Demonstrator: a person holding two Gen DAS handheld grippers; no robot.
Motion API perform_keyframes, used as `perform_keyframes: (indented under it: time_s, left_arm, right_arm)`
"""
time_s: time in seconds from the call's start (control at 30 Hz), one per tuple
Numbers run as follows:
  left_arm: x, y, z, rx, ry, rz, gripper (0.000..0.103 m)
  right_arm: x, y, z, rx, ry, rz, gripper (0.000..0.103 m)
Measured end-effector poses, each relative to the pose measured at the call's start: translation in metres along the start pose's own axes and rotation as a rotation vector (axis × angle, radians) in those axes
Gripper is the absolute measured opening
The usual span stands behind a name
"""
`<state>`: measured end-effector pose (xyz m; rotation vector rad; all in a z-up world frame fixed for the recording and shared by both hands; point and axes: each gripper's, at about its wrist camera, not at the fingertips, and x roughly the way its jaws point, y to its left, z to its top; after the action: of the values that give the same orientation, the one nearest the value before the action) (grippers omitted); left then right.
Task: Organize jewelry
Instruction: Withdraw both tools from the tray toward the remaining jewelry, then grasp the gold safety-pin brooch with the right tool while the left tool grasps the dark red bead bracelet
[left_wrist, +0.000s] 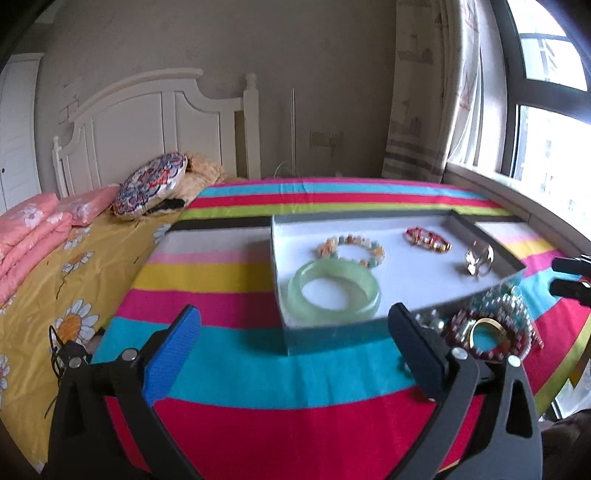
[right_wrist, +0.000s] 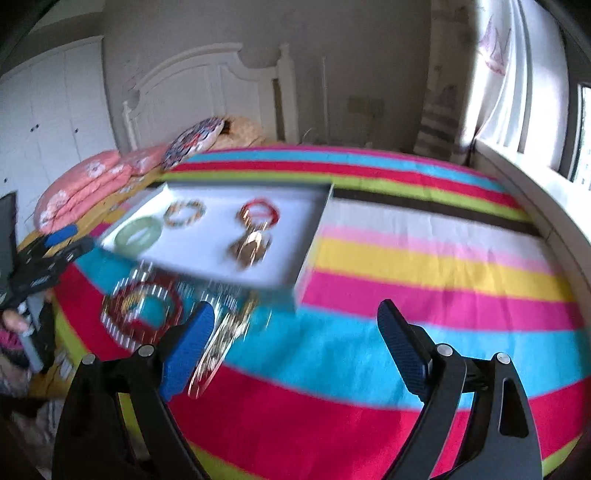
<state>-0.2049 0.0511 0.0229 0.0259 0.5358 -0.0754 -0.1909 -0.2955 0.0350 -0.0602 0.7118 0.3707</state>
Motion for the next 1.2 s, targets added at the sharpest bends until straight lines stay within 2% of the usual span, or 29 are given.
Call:
perform_keyframes:
  time_s: [0.13,0.23,0.37,0.43,0.5,0.53,0.63,0.73,0.9,0.93,1.0,1.07,1.2]
  left_arm:
    - [-0.004,-0.003,-0.002,0.014,-0.022,0.003,0.1]
    - [-0.008,-0.004,-0.005,0.021,-0.02,-0.009,0.1]
    - [-0.018,-0.008,-0.013,0.055,-0.027,-0.009,0.1]
    - [-0.022,-0.01,-0.017,0.066,-0.025,-0.017,0.1]
    - [-0.026,-0.011,-0.021,0.07,-0.024,-0.026,0.1]
    - [-0.027,-0.012,-0.022,0.071,-0.024,-0.028,0.1]
    - [-0.03,-0.015,-0.023,0.077,-0.028,-0.037,0.1]
    - [-0.033,-0.018,-0.022,0.079,-0.032,-0.051,0.1]
    - [-0.035,-0.031,-0.022,0.105,-0.03,-0.079,0.1]
    - [-0.036,-0.035,-0.022,0.114,-0.03,-0.083,0.1]
    - [-0.037,-0.04,-0.023,0.131,-0.027,-0.093,0.1]
    - [-0.038,-0.044,-0.024,0.138,-0.025,-0.106,0.1]
    - [-0.04,-0.054,-0.023,0.162,-0.012,-0.152,0.1]
  right_arm:
    - [-0.001,0.021,-0.01,-0.081,0.026,0.015,0.084]
    - [0.008,0.042,-0.013,-0.166,0.082,-0.005,0.082]
    - [0.015,0.055,-0.016,-0.218,0.111,-0.015,0.08]
    - [0.02,0.055,-0.017,-0.224,0.122,-0.033,0.077]
    - [0.021,0.051,-0.015,-0.206,0.121,-0.037,0.072]
    - [0.021,0.046,-0.013,-0.195,0.119,-0.059,0.065]
    - [0.021,0.031,-0.011,-0.148,0.129,-0.078,0.059]
    - [0.021,0.025,-0.011,-0.121,0.134,-0.064,0.057]
    - [0.029,0.037,-0.005,-0.168,0.129,-0.036,0.057]
    - [0.031,0.038,-0.004,-0.165,0.129,-0.029,0.055]
    - [0.033,0.036,-0.002,-0.146,0.131,0.009,0.041]
    - [0.031,0.036,-0.003,-0.138,0.125,0.017,0.018]
    - [0.025,0.032,-0.009,-0.129,0.116,0.011,0.018]
